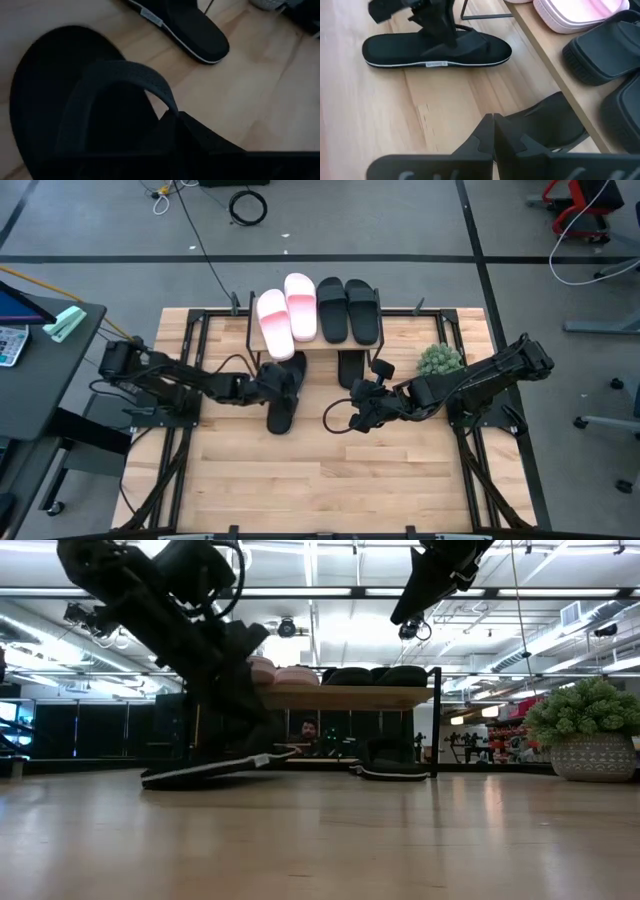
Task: Pick and place slides into the shelf
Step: Put the left flip flop under the shelf
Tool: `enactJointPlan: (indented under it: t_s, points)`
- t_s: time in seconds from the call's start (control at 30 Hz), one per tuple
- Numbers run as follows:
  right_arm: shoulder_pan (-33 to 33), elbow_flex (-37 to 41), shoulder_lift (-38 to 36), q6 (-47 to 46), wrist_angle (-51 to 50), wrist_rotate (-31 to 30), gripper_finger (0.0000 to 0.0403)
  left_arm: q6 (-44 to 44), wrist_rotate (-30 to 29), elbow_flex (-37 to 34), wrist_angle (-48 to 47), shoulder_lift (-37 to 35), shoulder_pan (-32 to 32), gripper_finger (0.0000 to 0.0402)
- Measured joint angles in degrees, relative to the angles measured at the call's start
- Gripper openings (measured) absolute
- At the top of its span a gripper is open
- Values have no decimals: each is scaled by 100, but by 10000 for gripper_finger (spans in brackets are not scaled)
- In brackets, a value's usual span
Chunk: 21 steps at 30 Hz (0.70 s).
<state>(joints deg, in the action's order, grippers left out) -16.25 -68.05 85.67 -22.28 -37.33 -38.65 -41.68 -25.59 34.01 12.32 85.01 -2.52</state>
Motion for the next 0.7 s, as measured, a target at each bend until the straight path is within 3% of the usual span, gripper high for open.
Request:
enactJointPlan:
  t_s: [0.3,0.7]
  points:
    - [0,0,0,0,-50,-2,5,1085,152,621,30,50,-65,61]
    - [0,0,0,-2,-97,24,6,1682,123,1146,-109,46,-173,93]
